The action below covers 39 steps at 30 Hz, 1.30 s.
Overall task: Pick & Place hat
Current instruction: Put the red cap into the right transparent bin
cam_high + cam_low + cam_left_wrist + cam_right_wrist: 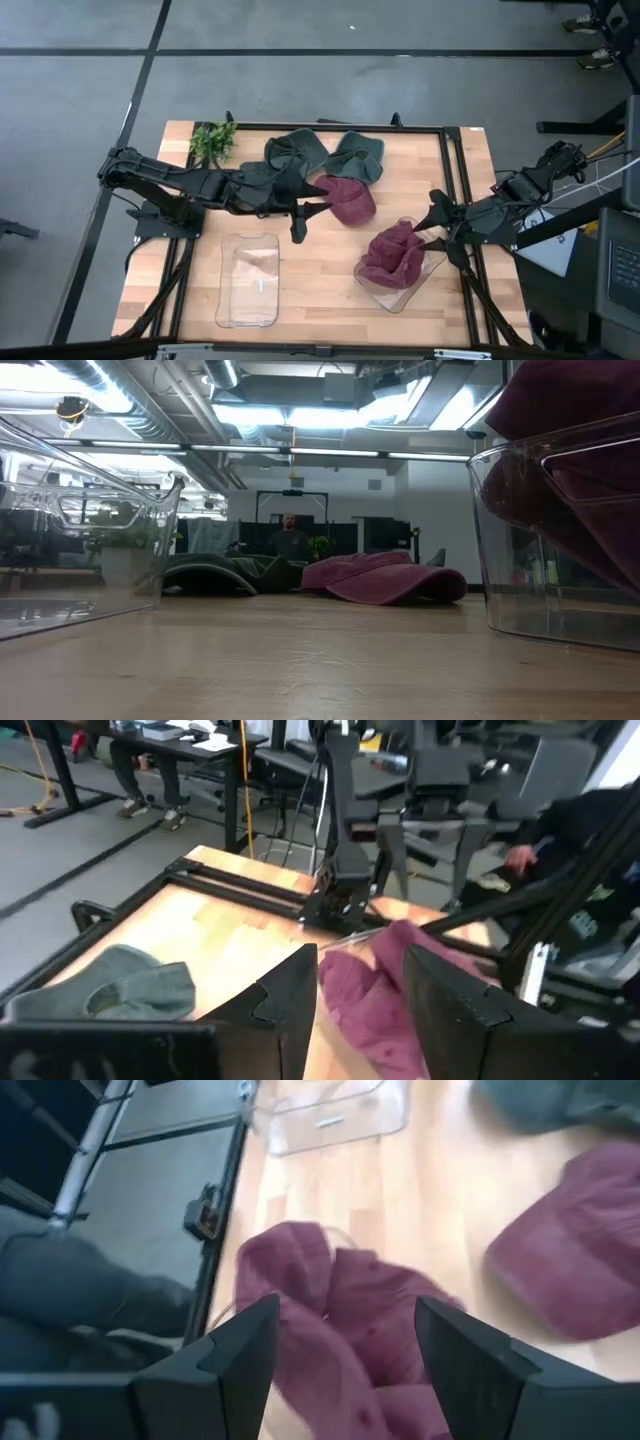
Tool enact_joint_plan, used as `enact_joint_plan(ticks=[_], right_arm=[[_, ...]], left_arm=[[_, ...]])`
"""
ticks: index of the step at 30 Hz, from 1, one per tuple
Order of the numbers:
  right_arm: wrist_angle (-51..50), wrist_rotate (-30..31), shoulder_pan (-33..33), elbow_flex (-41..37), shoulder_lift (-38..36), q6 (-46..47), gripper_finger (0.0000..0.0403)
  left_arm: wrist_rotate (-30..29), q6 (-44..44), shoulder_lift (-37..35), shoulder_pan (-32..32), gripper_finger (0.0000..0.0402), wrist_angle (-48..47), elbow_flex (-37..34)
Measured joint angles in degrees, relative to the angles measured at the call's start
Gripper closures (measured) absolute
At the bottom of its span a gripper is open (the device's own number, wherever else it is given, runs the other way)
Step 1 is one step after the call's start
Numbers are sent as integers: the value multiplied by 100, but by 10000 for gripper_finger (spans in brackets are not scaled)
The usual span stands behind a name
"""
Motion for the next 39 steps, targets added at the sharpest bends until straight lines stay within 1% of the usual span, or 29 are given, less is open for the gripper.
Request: enact_joint_plan(ticks=[2,5,6,8,10,13,14,16,19,21,24,26,30,32,35,39], right_arm=[[50,182,0,0,2,-2,171],[144,435,0,0,2,-13,171],[195,484,0,0,3,-51,171],[328,519,0,0,32,-215,171],[458,510,-49,0,92,-392,171],[623,504,-188,0,208,-579,171],[636,505,-249,0,250,-638,171],[693,503,-383,0,331,-768,171],[758,447,-590,0,425,-864,171],[832,332,-728,0,466,-901,171],[946,230,-933,0,539,-968,171],[1024,168,-1085,0,608,-1140,171],[1292,-12,-1415,0,728,-1521,171],[1399,-72,-1594,0,765,-1611,171],[1577,-88,-1890,0,828,-1674,171],[1760,-223,-2297,0,945,-1858,171]], left_arm=[[15,-115,-42,-44,259,-17,0],[30,-347,-65,-76,259,252,0],[53,-278,-96,-83,259,283,0],[242,289,-144,-133,259,283,0],[745,615,-212,-154,259,228,0],[2160,921,-459,-94,259,163,-2],[2399,950,-590,-60,259,99,-1],[2319,963,-838,-43,259,-283,2],[1723,914,-1235,-120,259,-1231,-1],[1395,917,-1531,-235,259,-1683,-2],[1233,941,-1952,-365,259,-2128,-6],[1269,1078,-2271,-398,259,-2044,-171],[1335,1199,-3046,-400,259,-1668,-765],[1369,1153,-3399,-400,259,-1594,-1118],[1494,1182,-3933,-400,259,-1238,-1706],[1526,1326,-4707,-400,258,-517,-2574]])
